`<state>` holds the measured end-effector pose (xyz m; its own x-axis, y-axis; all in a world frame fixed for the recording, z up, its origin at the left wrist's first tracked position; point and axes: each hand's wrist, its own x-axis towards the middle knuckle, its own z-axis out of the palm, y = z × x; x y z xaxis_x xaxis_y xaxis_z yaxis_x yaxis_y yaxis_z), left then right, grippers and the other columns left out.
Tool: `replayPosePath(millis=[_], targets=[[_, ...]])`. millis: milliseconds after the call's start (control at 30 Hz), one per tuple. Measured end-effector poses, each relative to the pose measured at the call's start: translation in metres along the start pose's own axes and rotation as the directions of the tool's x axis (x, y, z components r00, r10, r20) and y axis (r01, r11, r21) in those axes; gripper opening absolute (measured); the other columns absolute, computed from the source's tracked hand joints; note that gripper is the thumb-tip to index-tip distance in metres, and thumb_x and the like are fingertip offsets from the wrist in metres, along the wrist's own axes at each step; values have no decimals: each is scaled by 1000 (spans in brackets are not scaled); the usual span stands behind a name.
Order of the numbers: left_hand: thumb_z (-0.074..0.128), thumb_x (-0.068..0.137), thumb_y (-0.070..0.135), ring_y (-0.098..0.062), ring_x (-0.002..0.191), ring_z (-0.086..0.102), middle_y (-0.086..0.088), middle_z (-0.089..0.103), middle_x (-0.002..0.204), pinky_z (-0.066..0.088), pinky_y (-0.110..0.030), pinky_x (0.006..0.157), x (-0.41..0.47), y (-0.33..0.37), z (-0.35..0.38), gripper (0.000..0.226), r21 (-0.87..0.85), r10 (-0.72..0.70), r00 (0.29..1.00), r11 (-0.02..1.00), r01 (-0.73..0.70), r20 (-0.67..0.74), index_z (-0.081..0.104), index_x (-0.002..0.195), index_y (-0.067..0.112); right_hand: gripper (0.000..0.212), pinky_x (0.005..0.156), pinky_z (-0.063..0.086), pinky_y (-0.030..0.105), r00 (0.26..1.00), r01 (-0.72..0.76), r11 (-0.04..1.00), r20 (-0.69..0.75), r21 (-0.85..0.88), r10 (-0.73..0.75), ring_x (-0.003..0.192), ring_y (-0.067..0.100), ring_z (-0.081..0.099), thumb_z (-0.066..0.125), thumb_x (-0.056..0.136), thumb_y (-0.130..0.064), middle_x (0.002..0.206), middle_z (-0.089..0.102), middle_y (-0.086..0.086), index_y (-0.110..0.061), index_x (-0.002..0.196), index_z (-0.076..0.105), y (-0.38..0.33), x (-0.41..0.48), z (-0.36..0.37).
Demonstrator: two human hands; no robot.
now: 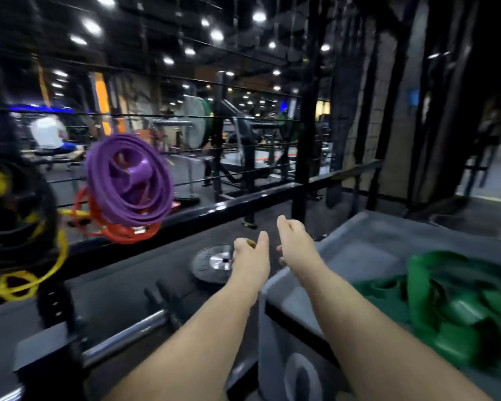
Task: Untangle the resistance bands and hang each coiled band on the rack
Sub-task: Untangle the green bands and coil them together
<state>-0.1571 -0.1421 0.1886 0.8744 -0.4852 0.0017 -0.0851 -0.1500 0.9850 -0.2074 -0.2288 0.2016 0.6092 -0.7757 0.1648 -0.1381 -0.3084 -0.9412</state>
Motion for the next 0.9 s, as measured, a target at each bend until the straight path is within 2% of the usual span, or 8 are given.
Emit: replayPosePath(millis=[100,167,300,400,567,700,800,900], targets=[[42,95,54,-31,106,54,-11,54,117,47,-47,96,-2,-1,59,29,14,10,988,1000,-13,151,37,86,27,32,78,46,43,990,-41,997,-138,-63,32,83,25,57,36,102,-42,88,54,7,-19,81,44,33,4,-50],[44,97,47,-37,110,55,-20,56,119,47,-46,95,-6,-7,103,29,36,35,968,998,-46,250,38,88,20,32,71,43,35,966,-119,989,-242,-92,94,85,24,56,35,103,-45,86,55,1,-21,85,48,62,0,-87],[41,98,49,-34,108,55,-17,58,111,43,-39,91,-19,-25,182,34,134,37,898,985,-106,438,40,90,16,30,88,44,35,886,-244,966,-424,-88,185,101,26,57,39,101,-48,101,59,4,-21,99,52,117,-14,-155],[44,97,47,-32,104,55,-9,58,99,43,-37,90,-28,-36,224,30,108,60,849,985,-136,525,44,88,18,34,91,42,35,804,-342,934,-547,-102,235,107,24,56,43,100,-47,109,60,2,-18,112,57,146,-30,-193],[53,94,44,-29,107,58,-1,61,97,43,-33,90,-32,-65,273,36,167,76,784,960,-224,616,54,112,13,38,96,42,36,681,-522,816,-697,-249,223,114,27,53,54,95,-46,114,60,7,-18,120,59,192,-61,-228],[56,91,49,-27,119,54,-6,59,125,41,-34,101,-30,-87,309,54,232,5,715,944,-233,699,47,132,15,22,93,46,34,664,-519,820,-718,-242,208,103,15,56,60,93,-41,109,54,-5,-33,113,56,212,-77,-246],[54,91,52,-29,133,42,-8,44,145,35,-37,109,-29,-92,331,67,281,-77,651,935,-216,755,33,145,19,30,95,45,32,618,-538,820,-753,-194,227,109,12,52,59,93,-44,112,48,-11,-34,121,51,224,-81,-257],[55,89,57,-29,134,40,-7,40,148,35,-39,110,-21,-95,342,73,324,-98,644,914,-243,759,29,147,21,42,101,42,33,592,-579,794,-766,-186,252,122,15,46,57,93,-49,122,45,-9,-32,130,46,235,-79,-268]])
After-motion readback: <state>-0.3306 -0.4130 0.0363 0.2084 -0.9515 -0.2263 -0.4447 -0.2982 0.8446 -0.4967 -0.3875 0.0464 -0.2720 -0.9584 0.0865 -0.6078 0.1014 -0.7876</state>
